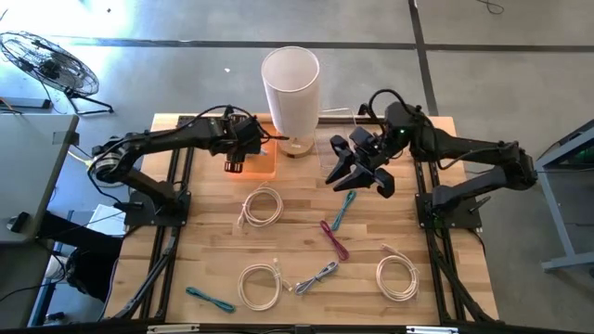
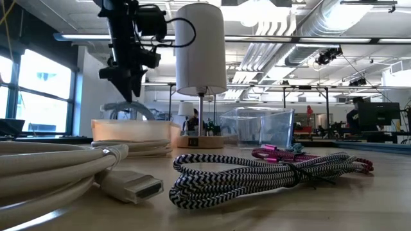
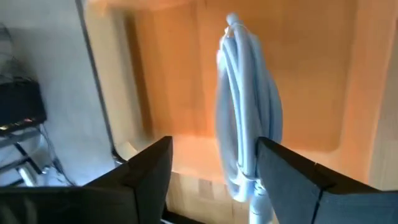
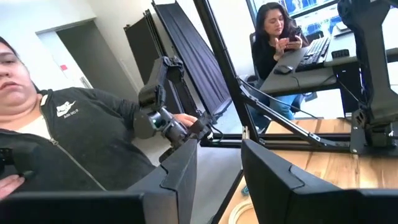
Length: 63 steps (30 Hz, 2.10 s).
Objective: Pick & Place USB Port
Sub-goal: Put the blue HDMI cable into the orange bin, then put the top light brown HDMI cable into the orange bin
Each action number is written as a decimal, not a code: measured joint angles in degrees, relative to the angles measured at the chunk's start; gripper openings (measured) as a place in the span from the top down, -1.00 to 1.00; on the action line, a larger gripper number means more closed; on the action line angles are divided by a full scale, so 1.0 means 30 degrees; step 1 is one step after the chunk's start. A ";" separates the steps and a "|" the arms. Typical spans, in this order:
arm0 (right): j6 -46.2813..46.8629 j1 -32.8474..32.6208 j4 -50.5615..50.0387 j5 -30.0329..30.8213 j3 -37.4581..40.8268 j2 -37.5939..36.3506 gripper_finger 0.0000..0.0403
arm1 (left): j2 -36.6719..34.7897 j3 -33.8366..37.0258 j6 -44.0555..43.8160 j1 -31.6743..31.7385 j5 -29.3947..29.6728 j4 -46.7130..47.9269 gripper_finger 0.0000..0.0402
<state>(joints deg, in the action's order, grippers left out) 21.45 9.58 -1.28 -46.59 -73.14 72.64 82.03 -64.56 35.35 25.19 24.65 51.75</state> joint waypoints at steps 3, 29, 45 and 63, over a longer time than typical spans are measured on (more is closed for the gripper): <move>-0.0364 0.0000 -0.0658 0.0000 0.0000 0.0000 0.42 | 0.0136 0.0001 0.0057 0.0167 0.0111 -0.0417 -0.13; -0.2124 0.0000 -0.1340 -0.0166 0.0007 -0.0571 0.42 | -0.2780 -0.5056 -0.1343 -0.1228 -1.3485 0.8509 0.12; -0.6344 -0.0958 -1.2923 0.7914 0.0007 -0.2426 0.42 | -0.2750 -0.0681 -0.5928 -0.8276 -1.2989 0.7768 0.12; -0.3938 -0.5506 -1.5168 1.3928 0.0007 -0.2339 0.42 | -0.2559 0.2976 -0.2950 -1.2179 -0.6239 -0.1366 0.12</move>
<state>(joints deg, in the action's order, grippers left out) 9.63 -6.93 -46.78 -4.80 -73.12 65.63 74.35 -55.63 26.50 -11.34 5.94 47.65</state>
